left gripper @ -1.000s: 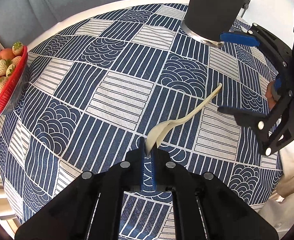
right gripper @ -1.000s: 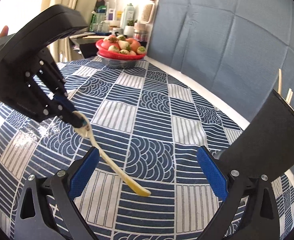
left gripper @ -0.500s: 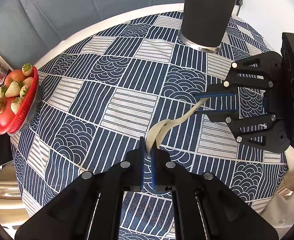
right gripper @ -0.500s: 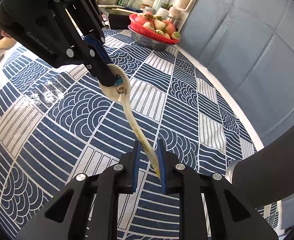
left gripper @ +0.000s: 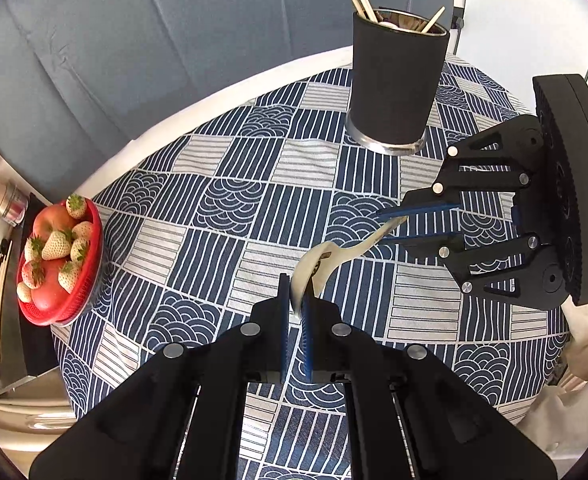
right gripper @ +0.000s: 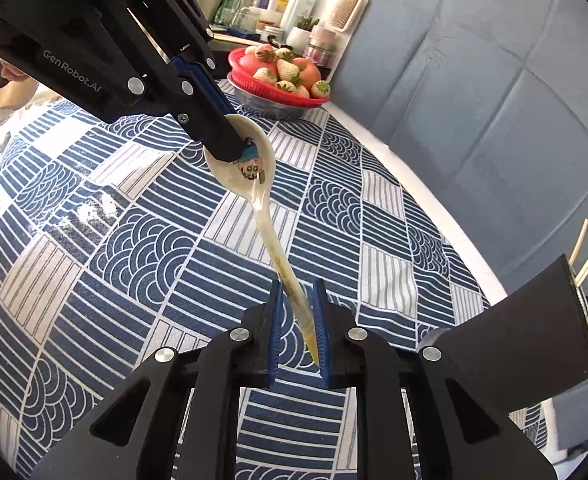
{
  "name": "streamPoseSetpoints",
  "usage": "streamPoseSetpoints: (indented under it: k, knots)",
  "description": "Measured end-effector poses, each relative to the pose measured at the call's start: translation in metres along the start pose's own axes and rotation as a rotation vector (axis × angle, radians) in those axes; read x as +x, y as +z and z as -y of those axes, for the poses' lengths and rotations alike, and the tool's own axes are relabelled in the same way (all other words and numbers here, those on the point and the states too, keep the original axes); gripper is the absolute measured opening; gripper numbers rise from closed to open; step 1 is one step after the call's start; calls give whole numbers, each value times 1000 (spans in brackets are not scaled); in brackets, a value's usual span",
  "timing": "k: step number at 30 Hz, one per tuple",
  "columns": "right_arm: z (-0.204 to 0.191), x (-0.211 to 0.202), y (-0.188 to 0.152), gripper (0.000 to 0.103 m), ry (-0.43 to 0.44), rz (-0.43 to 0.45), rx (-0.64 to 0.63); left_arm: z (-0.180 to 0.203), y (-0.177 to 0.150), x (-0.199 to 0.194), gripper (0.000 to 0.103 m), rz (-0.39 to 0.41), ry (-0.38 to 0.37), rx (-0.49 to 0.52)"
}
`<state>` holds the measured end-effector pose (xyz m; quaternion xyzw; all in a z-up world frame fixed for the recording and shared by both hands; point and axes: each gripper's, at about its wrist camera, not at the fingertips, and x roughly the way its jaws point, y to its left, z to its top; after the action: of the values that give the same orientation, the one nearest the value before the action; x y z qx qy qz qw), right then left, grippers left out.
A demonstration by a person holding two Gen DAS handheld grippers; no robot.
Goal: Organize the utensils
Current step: 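Lift the cartoon-print spoon with the right tool and carry it over the holder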
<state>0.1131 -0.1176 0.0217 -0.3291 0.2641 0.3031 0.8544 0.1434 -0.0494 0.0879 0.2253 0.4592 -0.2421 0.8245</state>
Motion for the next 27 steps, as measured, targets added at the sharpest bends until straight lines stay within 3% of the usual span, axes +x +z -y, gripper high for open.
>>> streamPoseSetpoints:
  k: [27]
  knots:
    - [82, -76, 60, 9, -284, 29, -103, 7, 109, -103, 7, 329, 26, 145]
